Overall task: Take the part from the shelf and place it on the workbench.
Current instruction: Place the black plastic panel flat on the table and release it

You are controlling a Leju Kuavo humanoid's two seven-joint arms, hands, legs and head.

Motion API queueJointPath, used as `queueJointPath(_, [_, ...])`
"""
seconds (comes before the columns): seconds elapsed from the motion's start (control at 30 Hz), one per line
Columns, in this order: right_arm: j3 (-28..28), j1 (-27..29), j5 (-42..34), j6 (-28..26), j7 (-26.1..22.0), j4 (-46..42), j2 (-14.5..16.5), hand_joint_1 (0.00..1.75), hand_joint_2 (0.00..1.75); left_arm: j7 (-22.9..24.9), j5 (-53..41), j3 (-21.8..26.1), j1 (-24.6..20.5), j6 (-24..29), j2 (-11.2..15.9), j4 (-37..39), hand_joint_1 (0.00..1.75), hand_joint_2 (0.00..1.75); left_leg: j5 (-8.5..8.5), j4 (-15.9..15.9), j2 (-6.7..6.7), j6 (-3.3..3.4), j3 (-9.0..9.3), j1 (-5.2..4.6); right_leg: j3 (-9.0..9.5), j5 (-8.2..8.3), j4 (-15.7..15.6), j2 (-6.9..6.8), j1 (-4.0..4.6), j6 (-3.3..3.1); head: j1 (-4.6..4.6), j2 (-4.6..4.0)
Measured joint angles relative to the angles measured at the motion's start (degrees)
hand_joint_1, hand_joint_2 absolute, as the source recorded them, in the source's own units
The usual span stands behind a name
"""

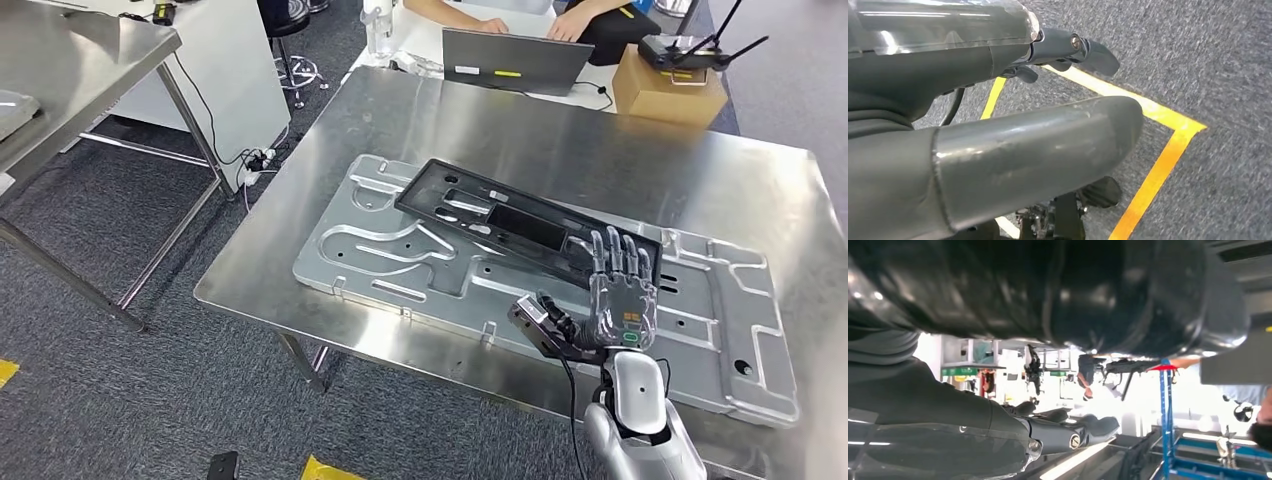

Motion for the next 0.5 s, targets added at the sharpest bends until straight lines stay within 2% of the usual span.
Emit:
queueJointPath(0.03, [0.1,0.0,0.1,0.0,0.0,-0.1,0.1,0.00,0.00,0.0,0.1,0.0,0.0,0.0,0.0,0.0,0.00,0.00,0.28,-0.1,-0.03,-0.36,-0.19,0.06,-0.36,0.56,-0.2,-0.09,-0.11,-0.47,0.05,0.00])
queueJointPath(0.07, [0.2,-0.1,0.2,0.1,0.0,-0.2,0.3,0.00,0.00,0.1,0.2,0.0,0.1,0.1,-0.1,0.0,0.00,0.00,-0.20,0.2,-0.05,-0.69,-0.59,0.08,-0.79,1.20,-0.5,-0.18,-0.20,-0.96,0.04,0.00])
queueJointPath(0.1, [0.4,-0.1,0.3,0.1,0.0,-0.4,0.4,0.00,0.00,0.1,0.3,0.0,0.1,0.2,-0.1,0.0,0.00,0.00,-1.78,1.3,-0.08,-0.96,-1.18,0.08,-1.38,1.97,-0.8,-0.31,-0.34,-1.58,0.01,0.00])
queueJointPath(0.13, [0.5,-0.1,0.4,0.2,0.0,-0.5,0.6,0.00,0.00,0.2,0.3,0.0,0.1,0.2,-0.1,-0.1,0.00,0.00,-4.30,3.4,-0.09,-1.17,-1.94,0.11,-2.08,2.73,-1.0,-0.44,-0.47,-2.05,-0.06,0.00])
queueJointPath(0.2, [0.7,-0.1,0.6,0.4,0.1,-0.7,0.8,0.00,0.00,0.2,0.5,0.0,0.1,0.3,-0.1,-0.1,0.00,0.00,-10.05,10.4,-0.08,-1.53,-3.49,0.13,-3.75,3.95,-0.8,-0.58,-0.25,-2.55,-0.15,0.00])
queueJointPath(0.23, [0.8,-0.1,0.6,0.5,0.2,-0.7,0.8,0.00,0.00,0.2,0.7,0.0,0.1,0.3,-0.1,-0.1,0.00,0.00,-11.56,13.7,-0.08,-1.65,-3.94,0.13,-4.56,4.44,-0.6,-0.61,-0.15,-2.56,-0.15,0.00])
queueJointPath(0.27, [0.9,0.0,0.6,0.5,0.3,-0.7,0.9,0.00,0.00,0.2,0.8,0.0,0.1,0.3,-0.1,-0.2,0.00,0.00,-11.85,15.9,-0.07,-1.72,-3.87,0.13,-5.43,4.92,-0.3,-0.65,-0.06,-2.56,-0.15,0.00])
queueJointPath(0.3, [1.0,0.0,0.7,0.6,0.4,-0.7,0.9,0.00,0.00,0.2,1.0,0.0,0.1,0.3,-0.1,-0.2,0.00,0.00,-10.76,16.1,-0.07,-1.70,-2.84,0.13,-6.37,5.39,0.0,-0.69,0.01,-2.51,-0.15,0.00])
queueJointPath(0.33, [1.0,0.0,0.7,0.6,0.4,-0.7,0.9,0.00,0.00,0.3,1.1,0.0,0.1,0.4,-0.1,-0.3,0.00,0.00,-9.26,14.4,-0.07,-1.55,-0.89,0.11,-7.29,5.82,0.4,-0.71,0.06,-2.41,-0.15,0.00])
queueJointPath(0.37, [1.0,0.0,0.7,0.6,0.5,-0.7,1.0,0.00,0.00,0.3,1.2,0.0,0.0,0.4,-0.1,-0.4,0.00,0.00,-8.15,11.2,-0.08,-1.27,1.98,0.06,-8.19,6.27,0.8,-0.74,0.09,-2.27,-0.16,0.00])
queueJointPath(0.4, [1.0,0.0,0.7,0.6,0.6,-0.8,1.0,0.00,0.00,0.3,1.3,0.0,-0.1,0.4,-0.1,-0.5,0.00,0.00,-7.79,6.9,-0.07,-0.93,5.18,-0.07,-8.98,6.66,1.3,-0.74,0.20,-2.08,-0.16,0.00])
queueJointPath(0.43, [1.0,-0.1,0.7,0.6,0.6,-0.8,1.0,0.00,0.00,0.2,1.3,0.1,-0.2,0.4,-0.1,-0.6,0.00,0.00,-8.25,3.3,-0.08,-0.58,7.68,-0.22,-9.50,7.09,1.6,-0.78,0.27,-1.81,-0.16,0.00])
queueJointPath(0.47, [1.0,-0.1,0.7,0.6,0.6,-0.8,1.0,0.00,0.00,0.2,1.3,0.1,-0.3,0.4,-0.1,-0.6,0.00,0.00,-8.85,0.7,-0.10,-0.25,9.23,-0.40,-9.83,7.55,1.8,-0.82,0.29,-1.52,-0.15,0.00])
queueJointPath(0.5, [1.0,-0.1,0.7,0.6,0.6,-0.8,1.0,0.00,0.00,0.2,1.3,0.1,-0.3,0.4,-0.1,-0.6,0.00,0.00,-9.09,-0.6,-0.10,0.05,9.73,-0.54,-10.03,8.09,1.7,-0.86,0.30,-1.19,-0.14,0.00])
